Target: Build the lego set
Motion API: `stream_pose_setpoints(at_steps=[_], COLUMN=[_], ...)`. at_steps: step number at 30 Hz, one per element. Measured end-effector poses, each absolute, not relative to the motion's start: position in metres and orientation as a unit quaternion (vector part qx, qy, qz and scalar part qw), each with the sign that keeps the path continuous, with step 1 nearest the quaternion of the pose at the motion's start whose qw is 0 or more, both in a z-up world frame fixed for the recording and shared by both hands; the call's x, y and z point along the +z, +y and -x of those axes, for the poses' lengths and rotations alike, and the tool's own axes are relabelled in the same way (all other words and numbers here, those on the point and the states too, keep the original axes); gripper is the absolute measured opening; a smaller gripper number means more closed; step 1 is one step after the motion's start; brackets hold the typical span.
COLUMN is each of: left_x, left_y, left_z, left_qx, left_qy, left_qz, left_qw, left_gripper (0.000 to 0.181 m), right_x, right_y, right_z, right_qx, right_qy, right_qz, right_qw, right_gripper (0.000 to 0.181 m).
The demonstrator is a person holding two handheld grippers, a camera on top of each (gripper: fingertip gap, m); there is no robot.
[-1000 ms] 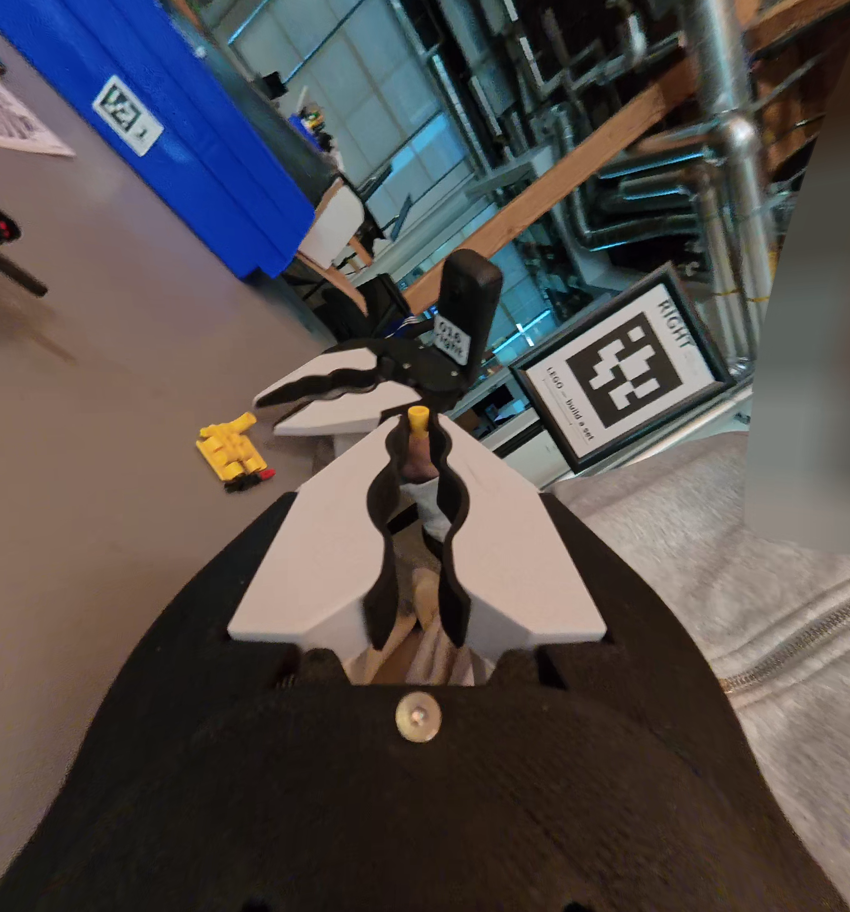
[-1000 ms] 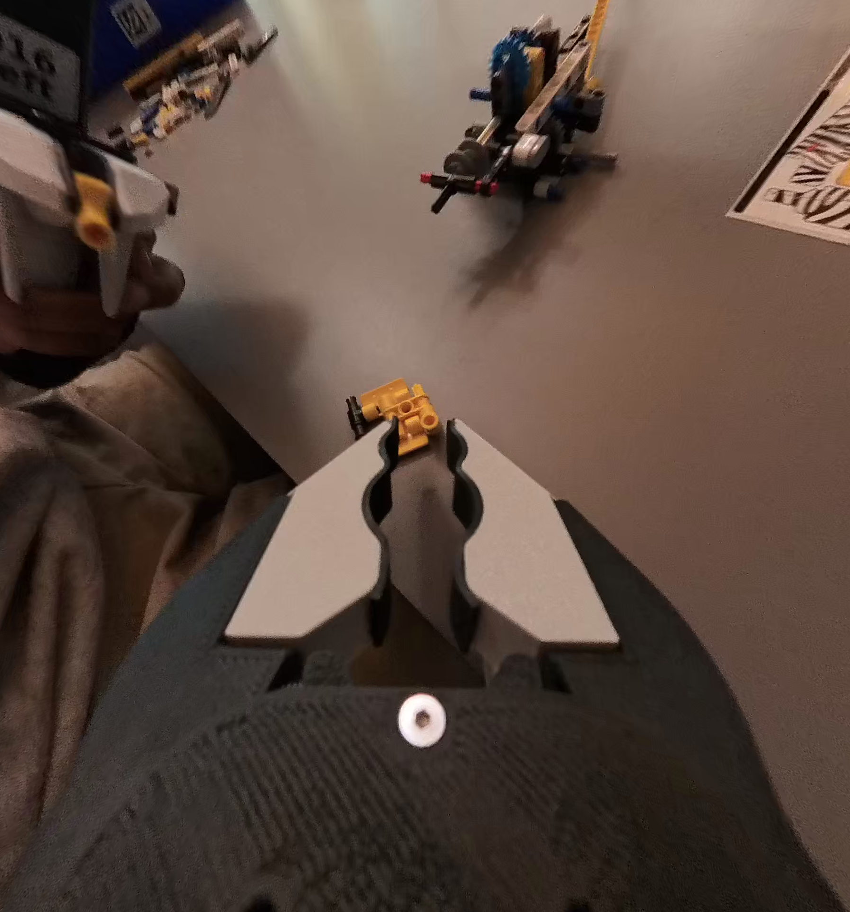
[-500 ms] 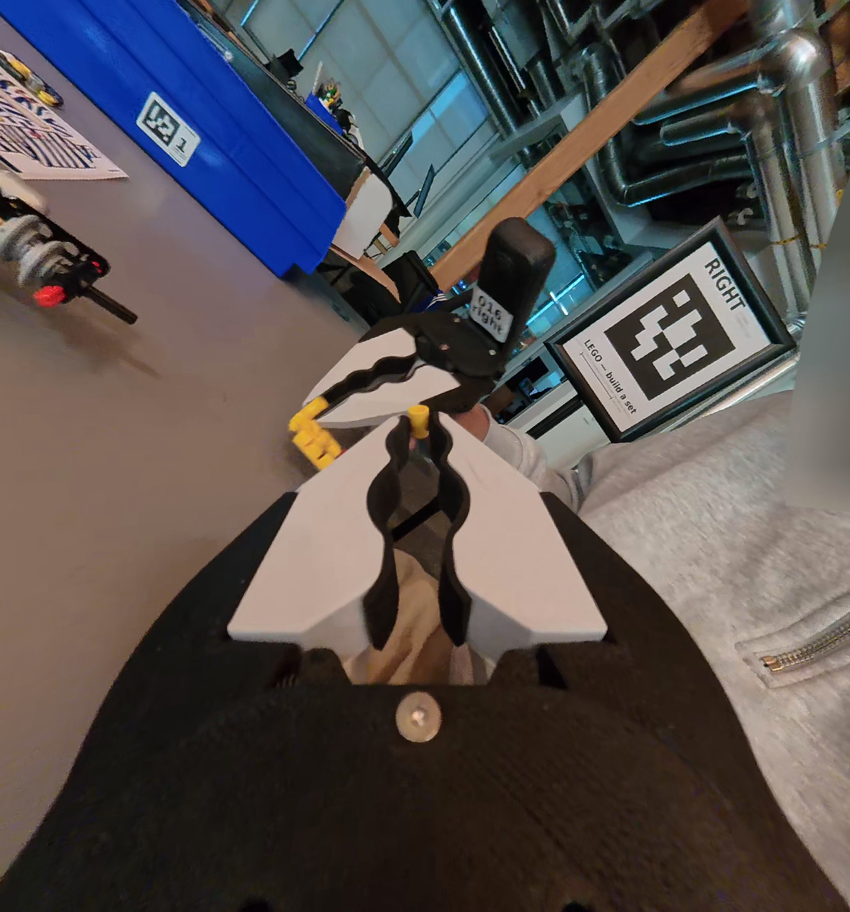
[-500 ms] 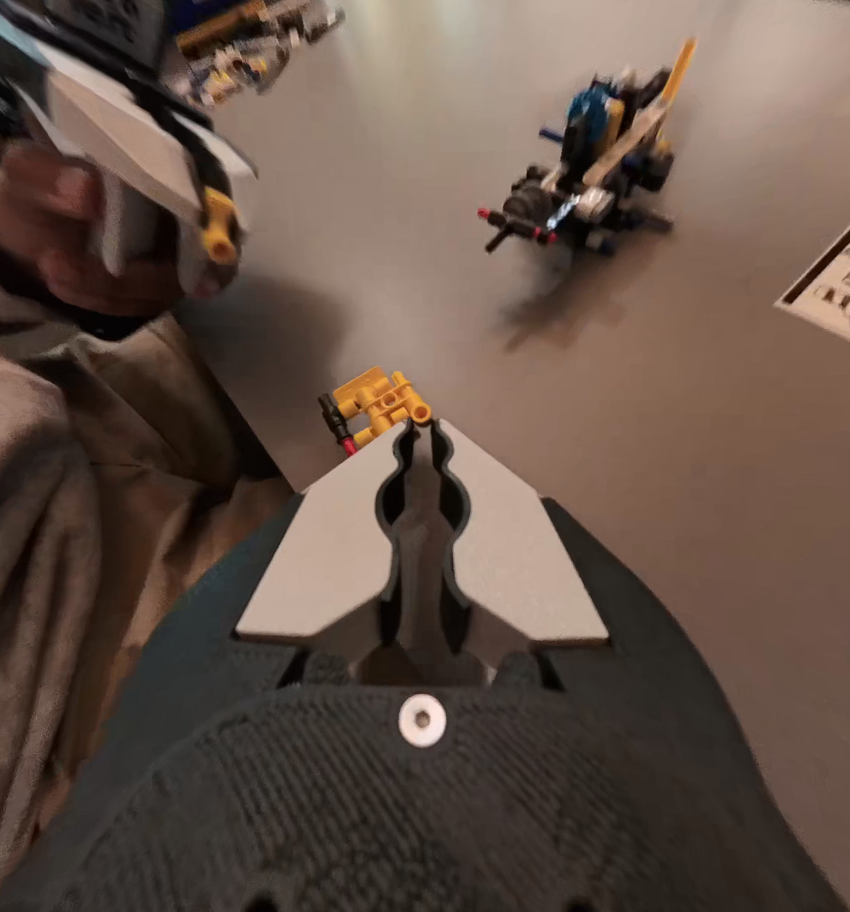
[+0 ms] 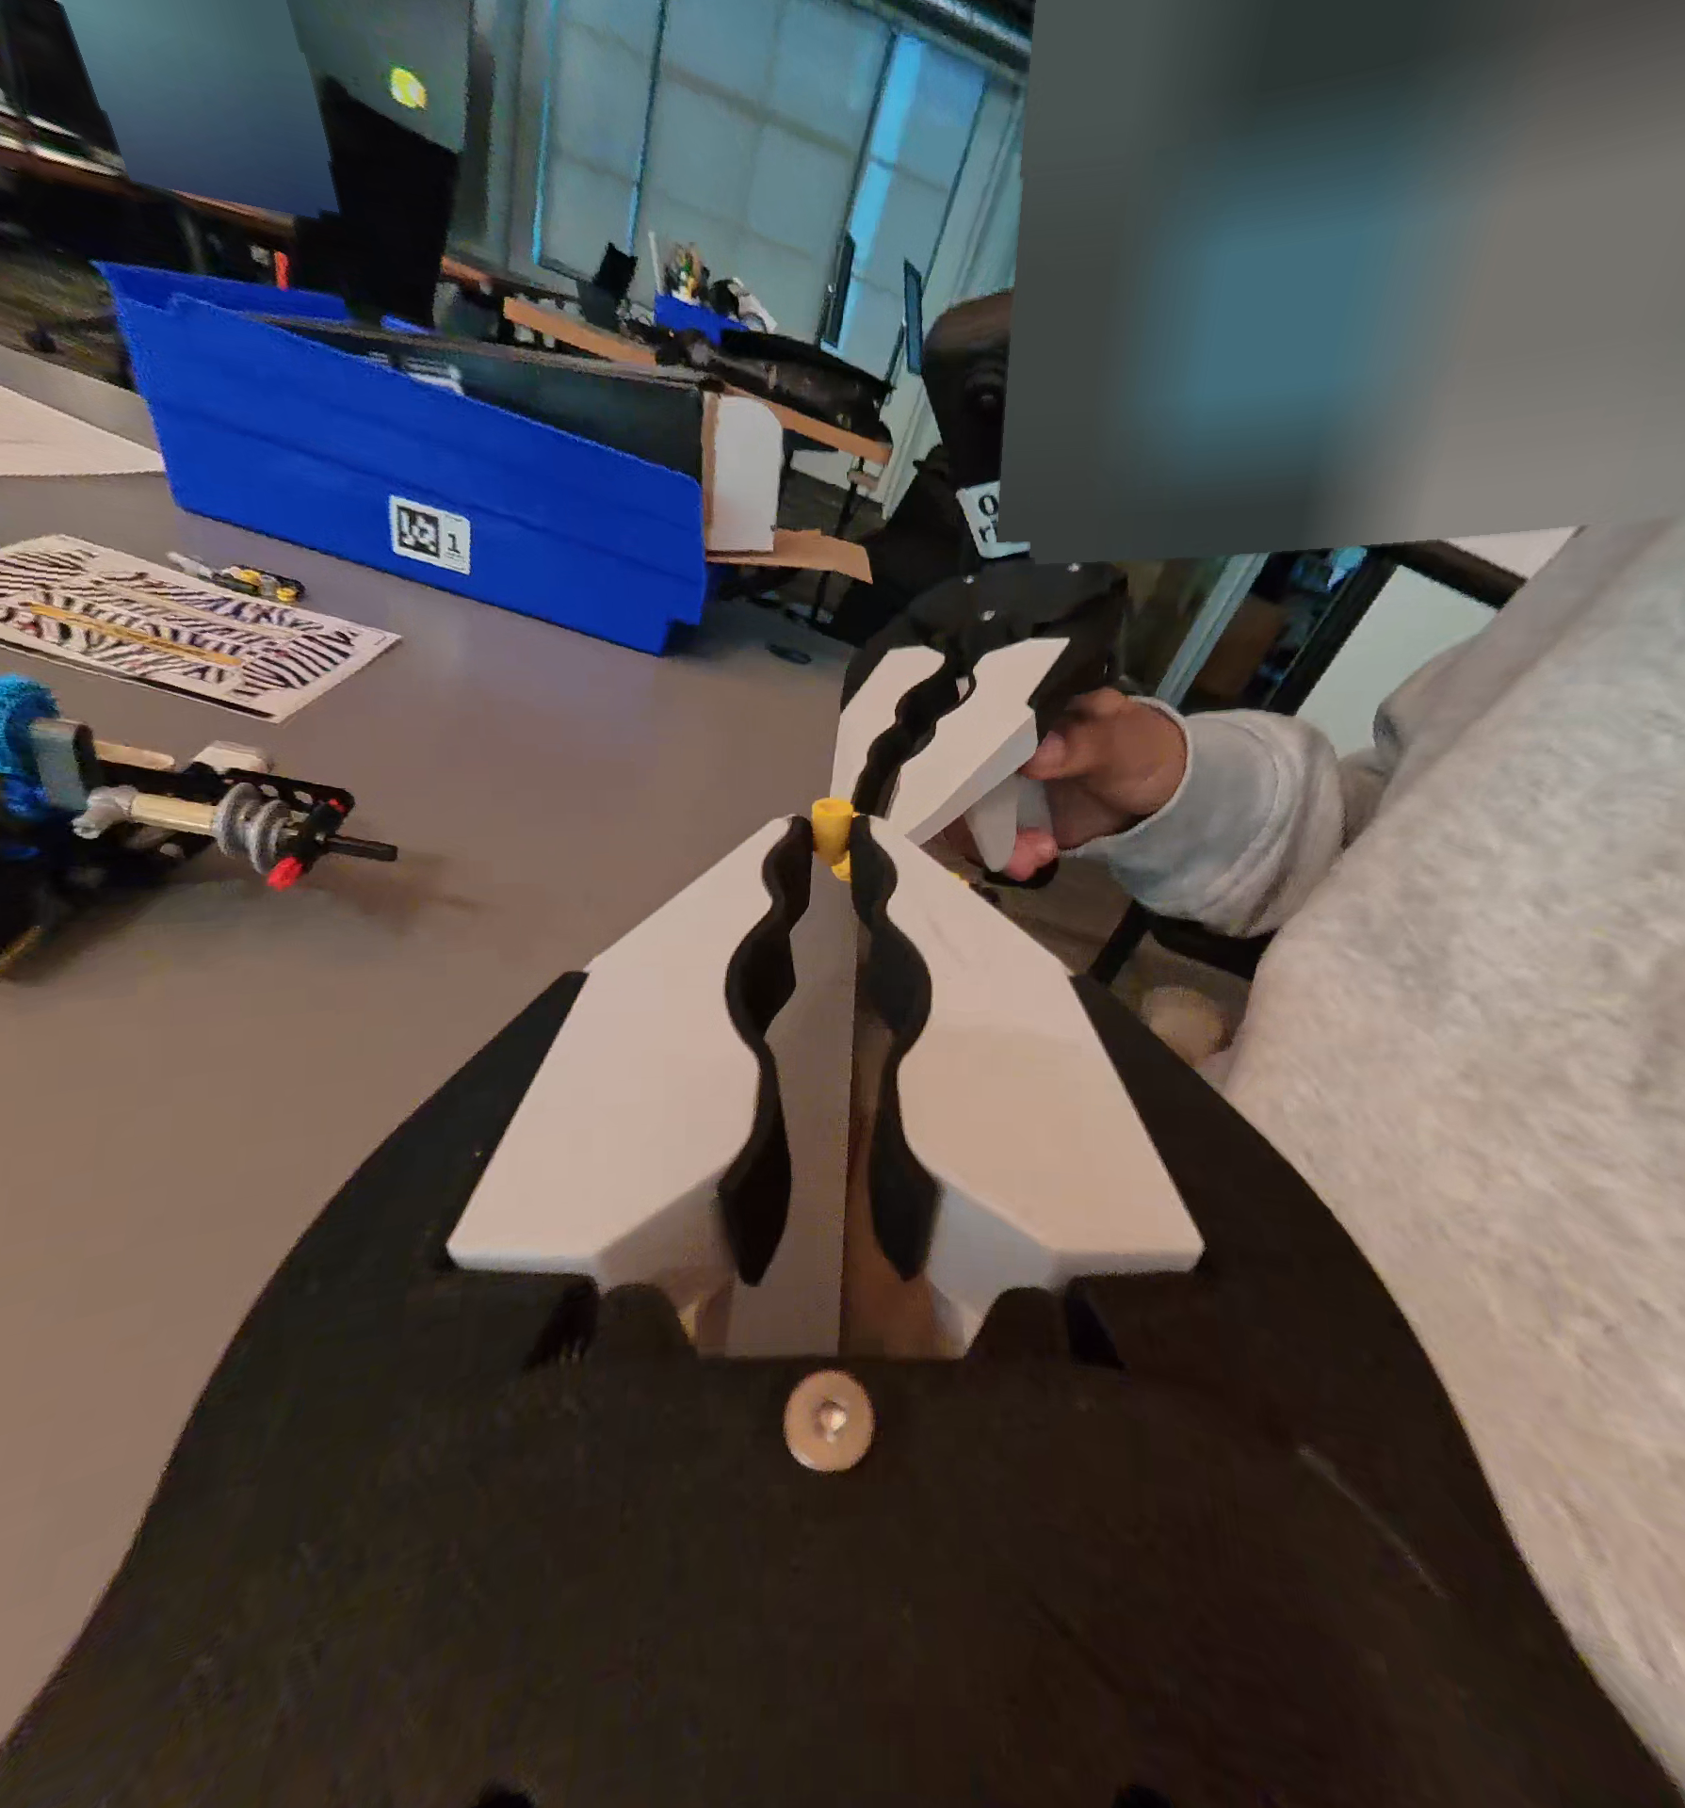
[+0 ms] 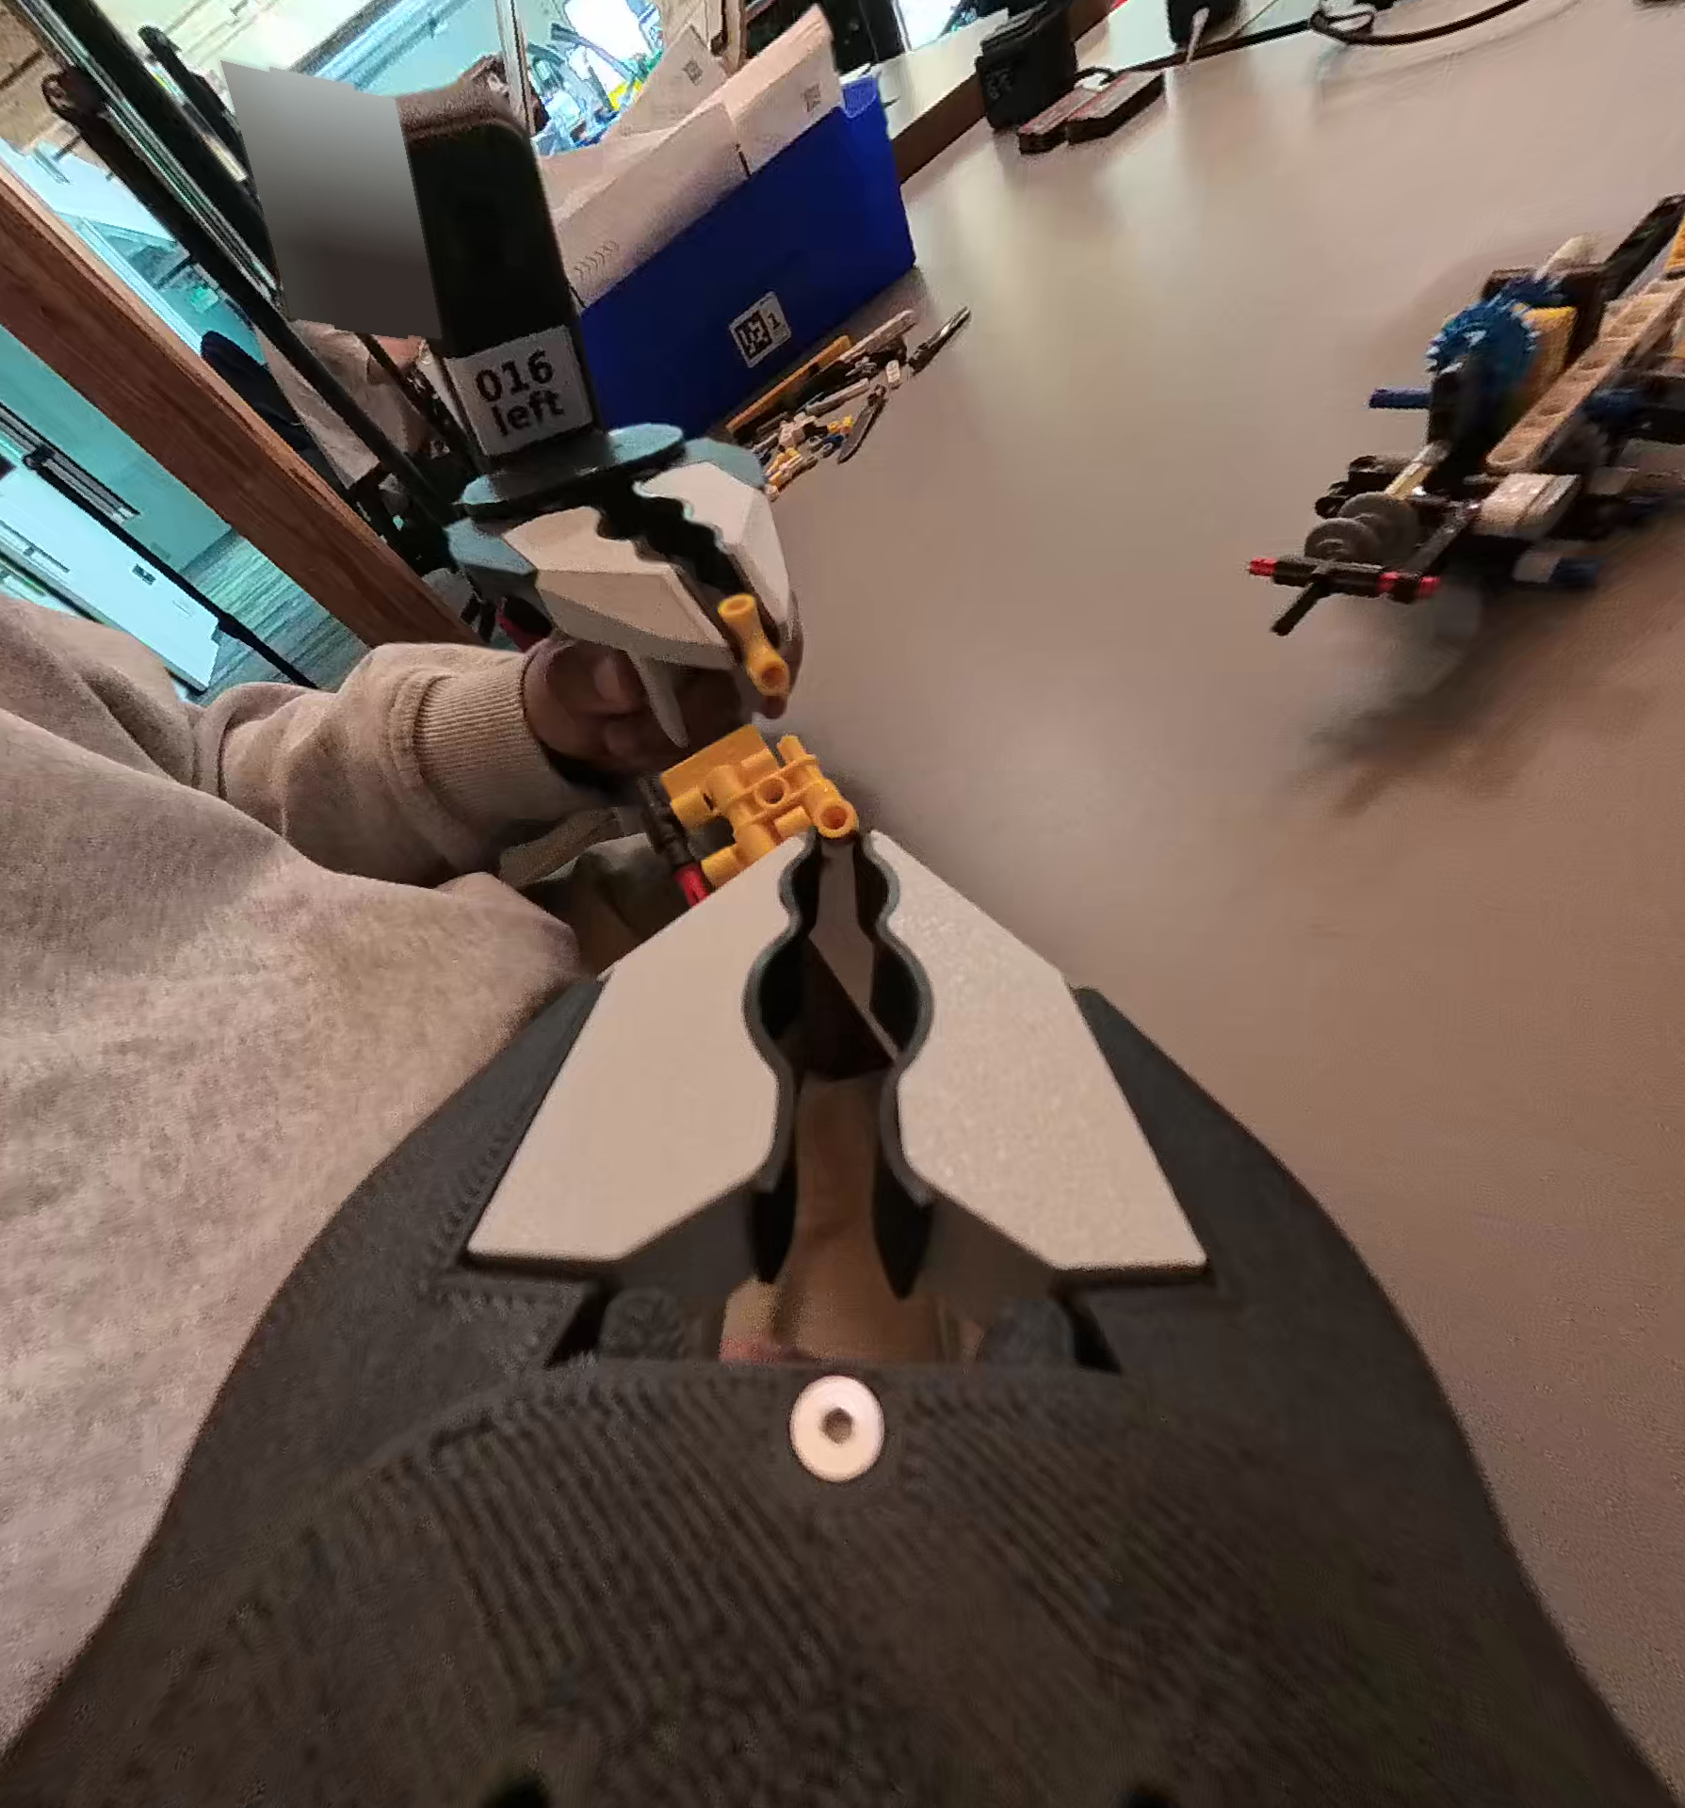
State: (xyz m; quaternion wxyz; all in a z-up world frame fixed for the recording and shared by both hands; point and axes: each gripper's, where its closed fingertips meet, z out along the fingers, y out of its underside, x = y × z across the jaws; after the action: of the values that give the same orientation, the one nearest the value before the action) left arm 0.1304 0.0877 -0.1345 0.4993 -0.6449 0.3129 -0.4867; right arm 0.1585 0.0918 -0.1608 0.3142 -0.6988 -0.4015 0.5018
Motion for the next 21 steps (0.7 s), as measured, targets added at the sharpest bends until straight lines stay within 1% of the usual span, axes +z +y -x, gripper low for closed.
stream_pose_setpoints(at_steps=[9,13,16,21], left_x=[-0.142,-0.150,-0.152,-0.150], left_y=[0.087,0.093,0.096,0.100], left_z=[-0.138,-0.137,-0.134,-0.128], left_qx=[-0.484,-0.460,-0.442,-0.451], left_qy=[0.331,0.333,0.336,0.316], left_qz=[0.659,0.682,0.691,0.691], left_qw=[0.470,0.461,0.463,0.468], left_gripper=[0.007,0.007,0.007,0.007], right_x=[-0.162,-0.185,-0.209,-0.220], right_y=[0.090,0.100,0.101,0.103], right_z=[-0.161,-0.165,-0.168,-0.167], right_qx=[0.480,0.428,0.390,0.339], right_qy=[-0.416,-0.422,-0.431,-0.458], right_qz=[0.695,0.729,0.756,0.760], right_qw=[0.337,0.328,0.301,0.313], right_gripper=[0.005,0.005,0.006,0.006])
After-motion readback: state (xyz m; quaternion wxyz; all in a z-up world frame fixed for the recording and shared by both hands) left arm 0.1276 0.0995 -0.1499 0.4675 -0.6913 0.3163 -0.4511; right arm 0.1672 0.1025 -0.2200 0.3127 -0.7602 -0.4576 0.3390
